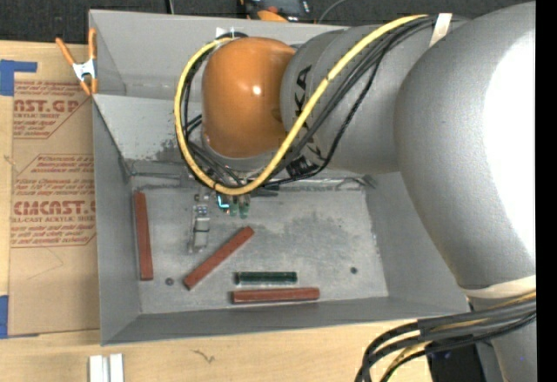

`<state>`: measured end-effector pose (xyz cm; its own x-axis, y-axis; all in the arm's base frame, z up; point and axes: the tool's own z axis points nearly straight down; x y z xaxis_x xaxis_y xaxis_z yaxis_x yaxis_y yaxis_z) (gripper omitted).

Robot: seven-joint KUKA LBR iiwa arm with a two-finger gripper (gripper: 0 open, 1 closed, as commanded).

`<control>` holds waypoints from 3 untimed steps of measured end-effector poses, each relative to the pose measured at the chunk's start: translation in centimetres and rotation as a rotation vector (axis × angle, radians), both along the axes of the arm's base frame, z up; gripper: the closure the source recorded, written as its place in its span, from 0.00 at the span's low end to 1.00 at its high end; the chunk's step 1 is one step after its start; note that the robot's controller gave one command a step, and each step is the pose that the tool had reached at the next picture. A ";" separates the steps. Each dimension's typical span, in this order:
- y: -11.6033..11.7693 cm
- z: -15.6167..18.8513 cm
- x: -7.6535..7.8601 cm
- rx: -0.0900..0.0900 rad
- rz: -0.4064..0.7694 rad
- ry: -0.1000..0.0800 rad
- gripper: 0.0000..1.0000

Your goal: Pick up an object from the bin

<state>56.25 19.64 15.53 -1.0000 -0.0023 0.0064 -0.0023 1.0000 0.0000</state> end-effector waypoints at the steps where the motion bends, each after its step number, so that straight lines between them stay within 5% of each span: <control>1: -4.1 -9.0 -5.7 -0.002 0.036 0.004 0.00; 2: -3.9 -8.6 -5.4 0.002 0.036 -0.005 1.00; 3: -5.9 6.7 -2.8 0.003 0.007 -0.016 1.00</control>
Offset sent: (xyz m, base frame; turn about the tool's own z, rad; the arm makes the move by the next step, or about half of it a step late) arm -0.0533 -0.0395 -0.0853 -0.0362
